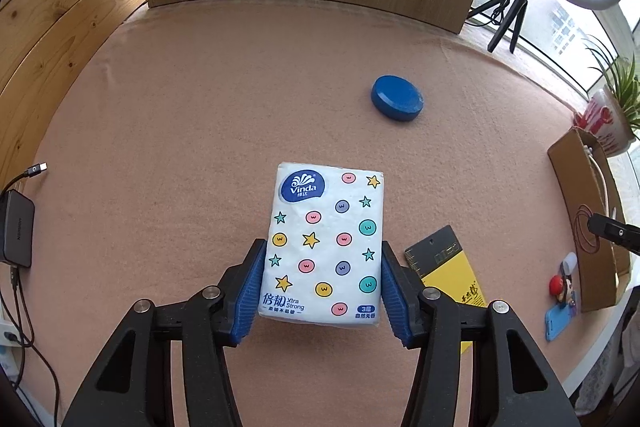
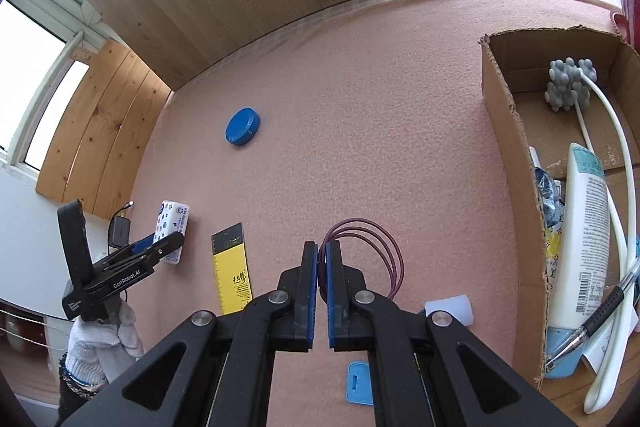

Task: Organize objects
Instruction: 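Carry the tissue pack and purple cable over the box with both grippers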

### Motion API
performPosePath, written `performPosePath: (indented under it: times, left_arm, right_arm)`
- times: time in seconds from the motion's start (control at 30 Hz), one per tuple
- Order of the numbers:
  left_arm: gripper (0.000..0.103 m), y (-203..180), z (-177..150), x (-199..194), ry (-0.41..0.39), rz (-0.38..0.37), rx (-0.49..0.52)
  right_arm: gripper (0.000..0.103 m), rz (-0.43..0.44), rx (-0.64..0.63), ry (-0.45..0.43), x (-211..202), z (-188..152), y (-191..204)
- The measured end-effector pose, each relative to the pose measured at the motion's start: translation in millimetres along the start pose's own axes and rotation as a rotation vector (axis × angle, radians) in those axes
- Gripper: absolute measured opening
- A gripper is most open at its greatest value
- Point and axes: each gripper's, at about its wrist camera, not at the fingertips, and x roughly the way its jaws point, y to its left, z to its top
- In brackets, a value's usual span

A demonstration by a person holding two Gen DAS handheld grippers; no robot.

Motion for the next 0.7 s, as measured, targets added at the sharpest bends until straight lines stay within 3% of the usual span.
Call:
performPosePath:
  times: [0.3,0.7]
  left_arm:
    - [0.057,-65,29,-20,-0.064,-0.093,0.086]
    - [0.057,-202,54,-14,-0.078,-0.242,0.258]
  right_arm:
    - [0.004,-0.021,-0.002,-0.095,-53,0,-13]
    - [0.004,-0.138,0.039,-0.202,-115,-18,-63]
